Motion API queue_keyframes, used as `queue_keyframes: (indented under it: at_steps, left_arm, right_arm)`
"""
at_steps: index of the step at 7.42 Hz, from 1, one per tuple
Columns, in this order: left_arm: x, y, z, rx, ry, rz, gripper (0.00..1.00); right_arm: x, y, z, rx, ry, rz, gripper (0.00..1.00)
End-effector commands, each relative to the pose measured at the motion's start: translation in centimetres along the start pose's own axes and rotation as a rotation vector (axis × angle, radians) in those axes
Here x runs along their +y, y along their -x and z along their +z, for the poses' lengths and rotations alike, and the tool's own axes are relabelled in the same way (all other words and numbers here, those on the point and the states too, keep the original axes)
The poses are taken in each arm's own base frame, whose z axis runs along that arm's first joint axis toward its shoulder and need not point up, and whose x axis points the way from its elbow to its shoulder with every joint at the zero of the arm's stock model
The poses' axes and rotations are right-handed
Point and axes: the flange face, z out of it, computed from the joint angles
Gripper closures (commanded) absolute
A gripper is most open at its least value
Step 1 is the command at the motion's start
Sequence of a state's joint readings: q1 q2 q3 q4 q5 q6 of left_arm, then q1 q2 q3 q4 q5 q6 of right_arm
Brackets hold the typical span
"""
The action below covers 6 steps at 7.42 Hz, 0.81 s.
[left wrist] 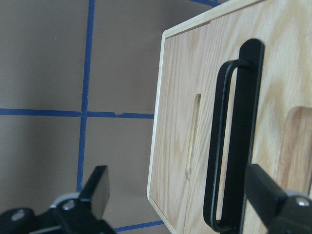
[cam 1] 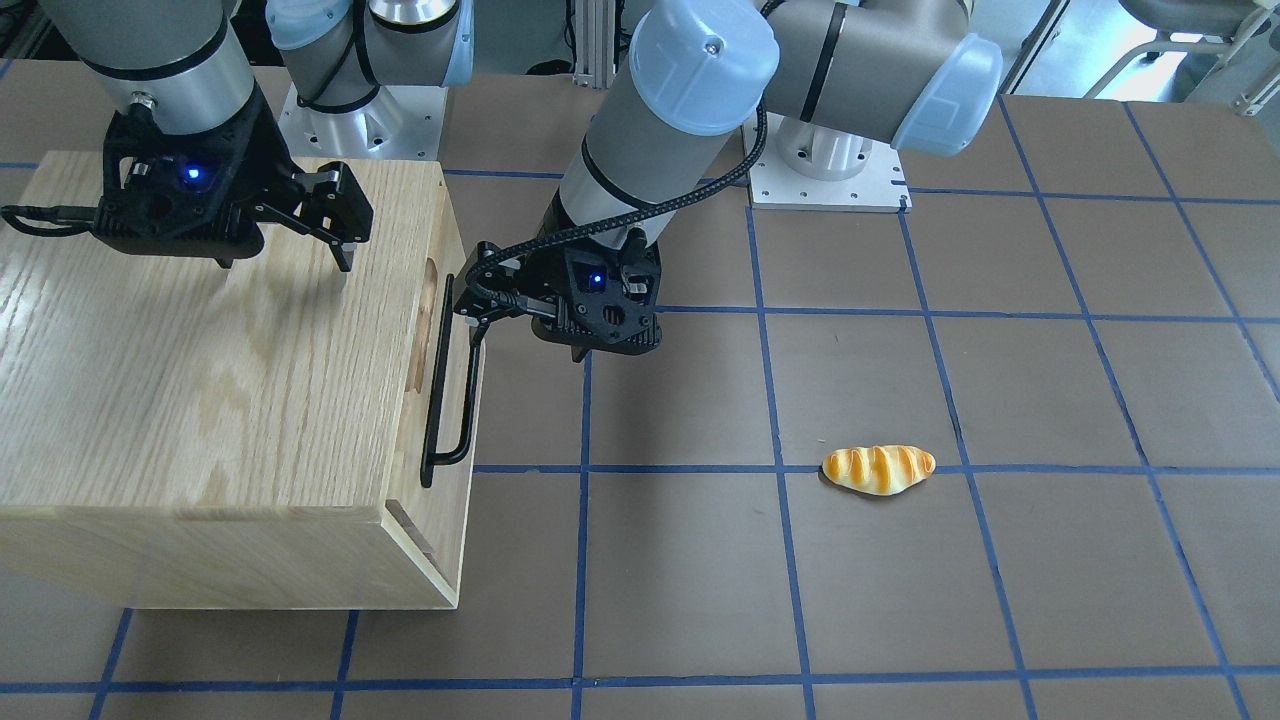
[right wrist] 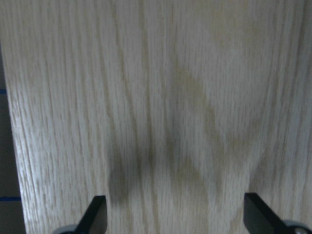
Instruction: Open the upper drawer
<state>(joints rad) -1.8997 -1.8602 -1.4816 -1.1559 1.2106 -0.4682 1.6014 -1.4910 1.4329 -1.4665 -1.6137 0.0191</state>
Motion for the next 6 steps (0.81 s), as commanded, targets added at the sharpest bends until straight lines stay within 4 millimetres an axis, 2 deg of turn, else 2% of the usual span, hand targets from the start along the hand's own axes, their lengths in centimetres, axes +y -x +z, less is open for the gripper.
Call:
queue_keyframes:
  at_steps: [1, 4, 6]
  left_arm:
    - [-0.3, -0.1, 1.0, 0.008, 0.001, 0.003, 0.0]
    - [-0.9, 0.3, 3.1, -0.004, 0.027, -0.002, 0.0]
    - [-1.0, -0.2, 4.1, 0.008, 0.019, 0.005, 0.0]
  right_arm:
    - [0.0, 0.0, 0.0, 0.0, 0.0, 0.001, 0.0]
    - [0.0, -0.1, 0.0, 0.0, 0.0, 0.002, 0.0]
    - [0.0, -0.1, 0.0, 0.0, 0.0, 0.001, 0.0]
